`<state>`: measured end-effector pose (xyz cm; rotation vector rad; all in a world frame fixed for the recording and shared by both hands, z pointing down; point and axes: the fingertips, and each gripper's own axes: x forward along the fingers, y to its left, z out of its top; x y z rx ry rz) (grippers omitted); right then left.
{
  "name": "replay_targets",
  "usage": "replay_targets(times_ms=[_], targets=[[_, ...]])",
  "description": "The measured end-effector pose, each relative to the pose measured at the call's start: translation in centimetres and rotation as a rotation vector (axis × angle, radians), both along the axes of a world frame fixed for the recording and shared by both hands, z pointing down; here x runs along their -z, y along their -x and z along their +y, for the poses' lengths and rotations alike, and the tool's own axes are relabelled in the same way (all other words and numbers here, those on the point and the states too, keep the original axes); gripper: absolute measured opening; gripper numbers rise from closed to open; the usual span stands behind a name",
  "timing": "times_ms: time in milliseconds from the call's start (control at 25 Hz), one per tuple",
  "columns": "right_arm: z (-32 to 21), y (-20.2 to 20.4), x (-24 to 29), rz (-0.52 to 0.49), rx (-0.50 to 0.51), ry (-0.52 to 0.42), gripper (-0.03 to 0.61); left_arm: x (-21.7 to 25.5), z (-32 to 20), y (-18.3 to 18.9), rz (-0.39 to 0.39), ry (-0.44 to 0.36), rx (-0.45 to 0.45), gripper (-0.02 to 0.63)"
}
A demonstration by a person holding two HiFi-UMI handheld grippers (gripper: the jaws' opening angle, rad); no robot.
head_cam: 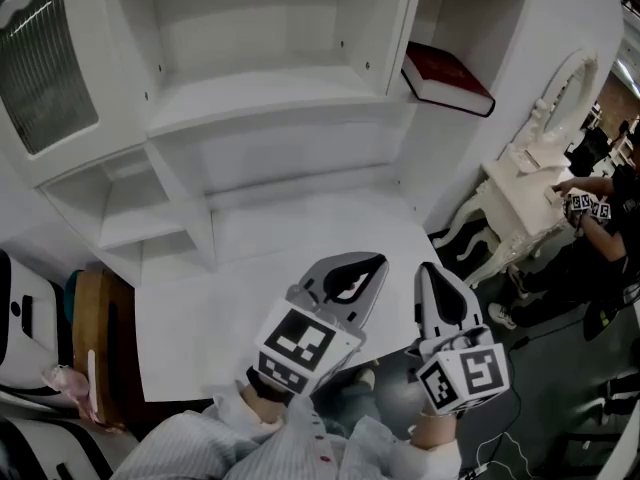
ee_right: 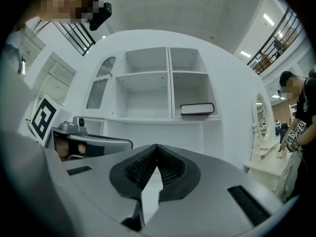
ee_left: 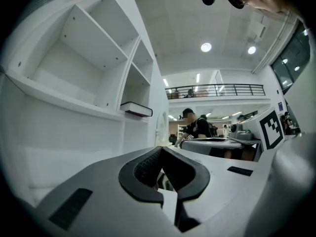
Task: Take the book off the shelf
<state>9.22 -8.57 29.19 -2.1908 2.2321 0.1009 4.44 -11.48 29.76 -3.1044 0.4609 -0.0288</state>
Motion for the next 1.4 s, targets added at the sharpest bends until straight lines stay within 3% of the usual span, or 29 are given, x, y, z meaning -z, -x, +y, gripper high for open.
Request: replay_targets(times_ms=[560, 840, 1400], targets=[[-5.8, -10.3, 2.3, 0.040, 0.244, -0.003, 0.014, 1.8, -5.1, -9.7, 0.009, -0.004, 0.246, 0.009], [-6.9, -13.1, 2.1, 0.046, 0.334, -0.006, 0.014, 1.5, -5.9, -11.8, 0.016, -0.002, 0.352, 0.009], [-9.7, -14.8, 3.8, 0.087, 0.357, -0.036, 0.014, 2.4, -8.2, -13.3, 0.008, -0.007, 0.387, 0.009]])
